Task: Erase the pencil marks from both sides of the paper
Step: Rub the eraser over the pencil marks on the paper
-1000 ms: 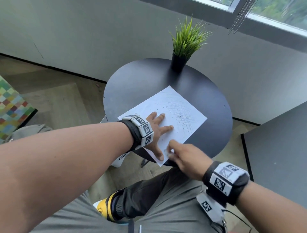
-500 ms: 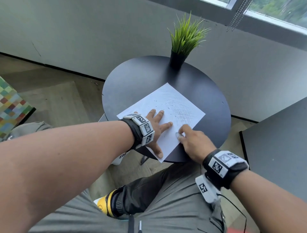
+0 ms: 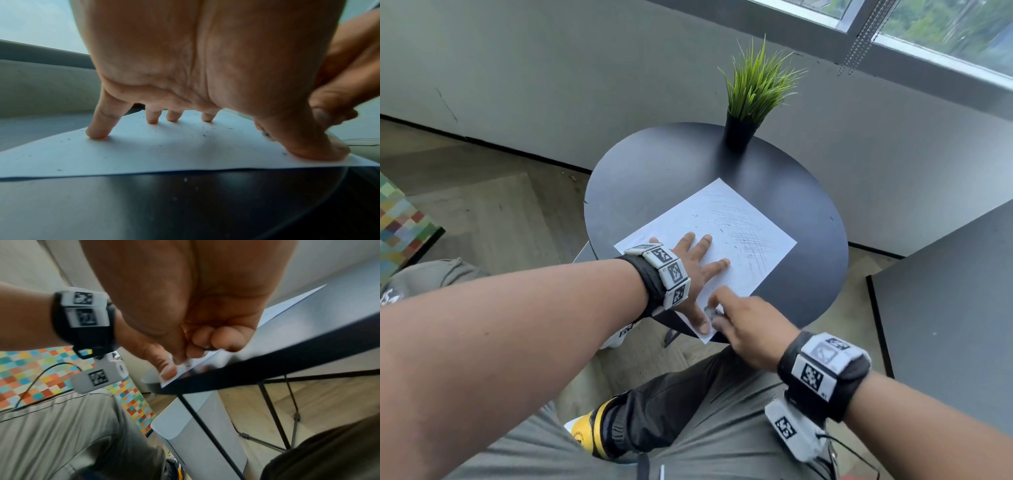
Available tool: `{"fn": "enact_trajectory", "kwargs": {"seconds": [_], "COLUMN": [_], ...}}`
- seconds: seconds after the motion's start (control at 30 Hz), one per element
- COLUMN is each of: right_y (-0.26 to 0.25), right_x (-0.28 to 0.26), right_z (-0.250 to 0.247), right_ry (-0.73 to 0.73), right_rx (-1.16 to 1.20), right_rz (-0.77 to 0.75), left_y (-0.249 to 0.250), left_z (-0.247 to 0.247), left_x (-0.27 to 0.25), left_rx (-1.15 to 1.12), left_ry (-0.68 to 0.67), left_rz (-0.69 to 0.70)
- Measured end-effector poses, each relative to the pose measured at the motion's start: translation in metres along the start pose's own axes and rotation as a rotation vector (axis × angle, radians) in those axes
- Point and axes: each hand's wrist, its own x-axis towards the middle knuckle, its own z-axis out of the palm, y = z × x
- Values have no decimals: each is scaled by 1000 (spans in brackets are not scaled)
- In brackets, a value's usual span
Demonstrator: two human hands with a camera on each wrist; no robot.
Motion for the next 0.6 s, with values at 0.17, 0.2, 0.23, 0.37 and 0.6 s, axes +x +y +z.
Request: {"fn": "enact_trajectory", "kwargs": {"seconds": [0.17,0.2,0.23,0.37,0.6], "right_y": [34,33,26,17,59], "right_x": [18,17,14,7,20], "right_z": [-23,-23,-21,-10,-38], "right_ry": [195,182,135,53,181], "right_rx": [79,73,33,-11,220], "right_rz": [226,215,167,83,334], "left_y": [1,2,1,0,0], "left_z": [-2,-2,-1,2,-1], "left_x": [-1,-2,-1,0,-3], "left_rx": [-12,-15,-18,-11,-22], "left_ry": [-18,-22,-22,-3,-15], "left_rz": [-3,-4,-7,-2,0]}}
